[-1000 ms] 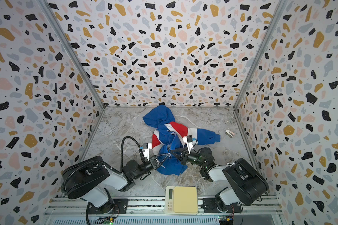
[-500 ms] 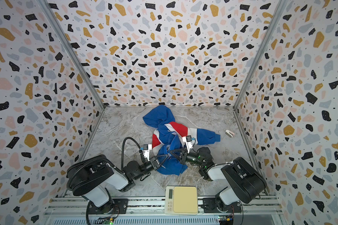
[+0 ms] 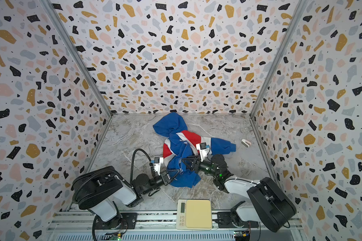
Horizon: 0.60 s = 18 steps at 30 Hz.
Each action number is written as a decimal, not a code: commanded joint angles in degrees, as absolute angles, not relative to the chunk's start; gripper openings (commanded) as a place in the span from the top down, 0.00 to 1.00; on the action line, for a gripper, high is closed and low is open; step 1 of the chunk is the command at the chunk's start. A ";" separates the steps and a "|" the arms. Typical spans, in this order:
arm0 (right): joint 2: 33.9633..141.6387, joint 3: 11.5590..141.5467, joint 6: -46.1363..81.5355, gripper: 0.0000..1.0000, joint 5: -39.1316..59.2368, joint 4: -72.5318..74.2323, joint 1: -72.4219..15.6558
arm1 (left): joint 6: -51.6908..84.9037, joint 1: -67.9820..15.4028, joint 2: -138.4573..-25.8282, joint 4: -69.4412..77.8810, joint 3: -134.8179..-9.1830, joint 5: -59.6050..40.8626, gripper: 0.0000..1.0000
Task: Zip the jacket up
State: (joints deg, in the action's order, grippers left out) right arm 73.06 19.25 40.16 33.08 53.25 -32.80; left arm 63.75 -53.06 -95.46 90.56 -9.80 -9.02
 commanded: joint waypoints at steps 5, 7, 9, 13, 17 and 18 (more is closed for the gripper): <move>57.87 17.50 22.08 0.44 21.02 30.38 -34.18 | 63.95 -53.53 -94.65 93.16 -8.11 -11.33 1.00; 52.93 15.71 20.46 0.42 19.56 27.71 -35.15 | 64.49 -53.66 -94.75 93.23 -8.00 -11.69 1.00; 50.25 14.84 23.01 0.39 22.44 26.46 -34.84 | 64.68 -53.64 -94.75 93.25 -8.01 -12.04 1.00; 52.35 15.25 28.72 0.35 33.56 25.39 -34.62 | 64.59 -53.65 -94.96 93.23 -8.51 -12.12 1.00; 55.48 12.31 33.14 0.28 40.60 35.19 -35.39 | 64.95 -53.69 -95.65 94.53 -8.70 -12.22 1.00; 55.78 11.52 33.39 0.28 40.73 37.48 -35.63 | 64.91 -53.68 -95.79 94.74 -8.70 -12.13 1.00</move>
